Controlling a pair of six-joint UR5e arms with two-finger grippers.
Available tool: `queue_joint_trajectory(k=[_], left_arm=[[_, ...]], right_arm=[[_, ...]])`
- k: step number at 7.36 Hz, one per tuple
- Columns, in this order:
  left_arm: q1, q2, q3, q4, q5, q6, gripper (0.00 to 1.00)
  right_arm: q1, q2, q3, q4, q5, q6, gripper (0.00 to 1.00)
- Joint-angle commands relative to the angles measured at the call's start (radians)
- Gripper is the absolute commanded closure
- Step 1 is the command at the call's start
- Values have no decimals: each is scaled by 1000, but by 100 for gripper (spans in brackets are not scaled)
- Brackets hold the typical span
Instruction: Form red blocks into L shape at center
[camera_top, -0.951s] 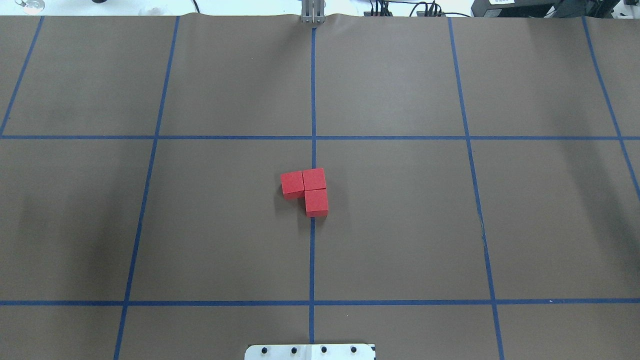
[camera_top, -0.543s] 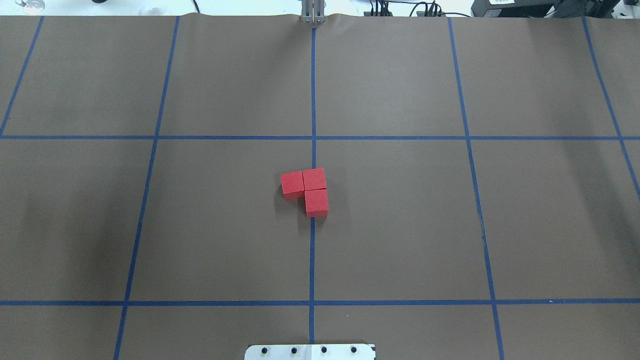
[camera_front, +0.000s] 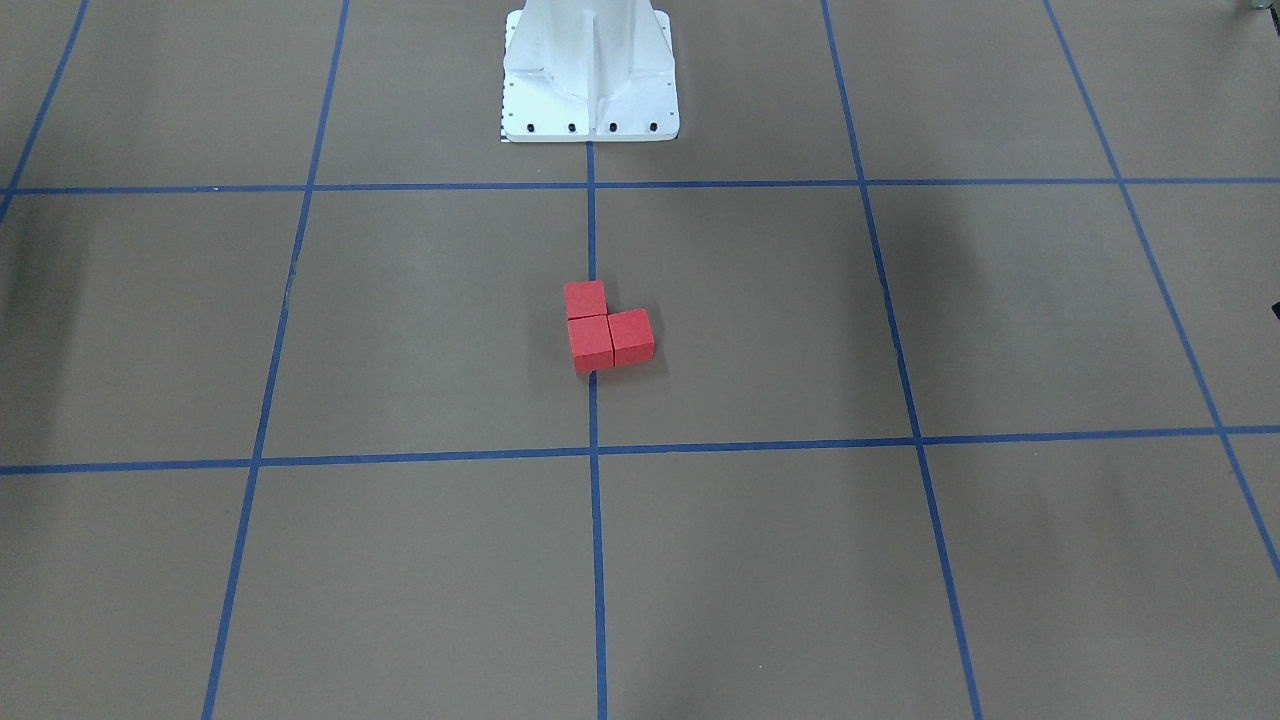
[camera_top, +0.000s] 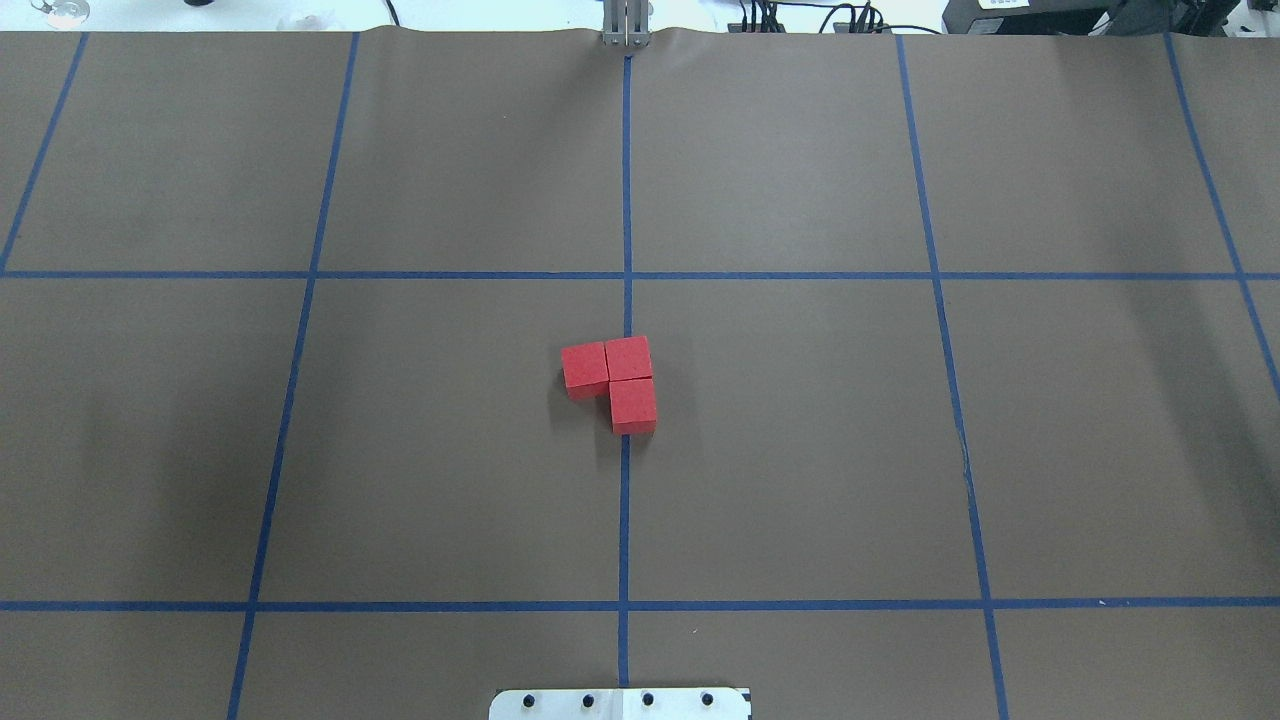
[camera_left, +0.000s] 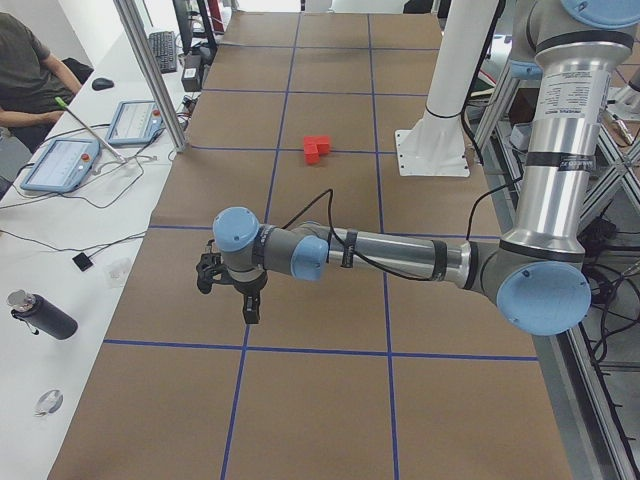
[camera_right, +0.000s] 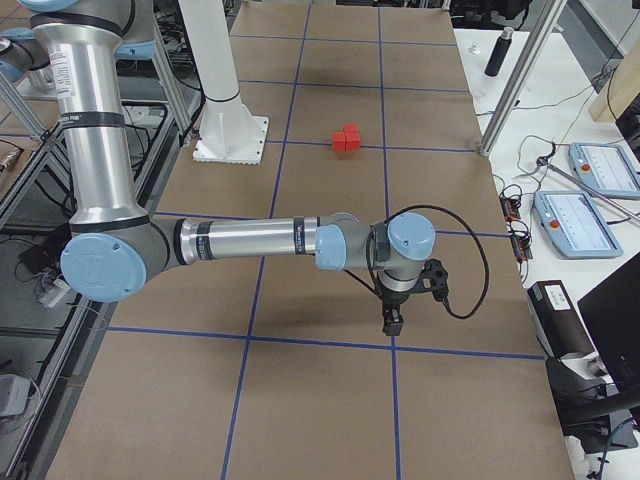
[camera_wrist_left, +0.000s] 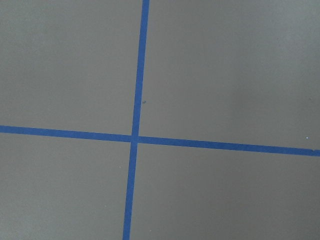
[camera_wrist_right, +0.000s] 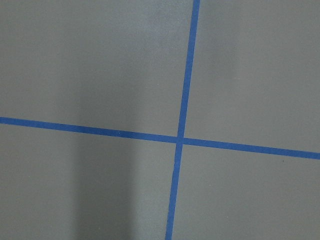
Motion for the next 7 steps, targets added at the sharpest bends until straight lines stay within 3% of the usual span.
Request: queue_joint_trajectory(k=[1, 7], left_arm=[[-6, 13, -44, 30, -1, -1, 0], [-3, 1, -47, 24, 2, -1, 0]], right_arm=[[-3, 1, -4, 0, 0, -2, 0], [-3, 4, -35, 55, 6, 0, 0]])
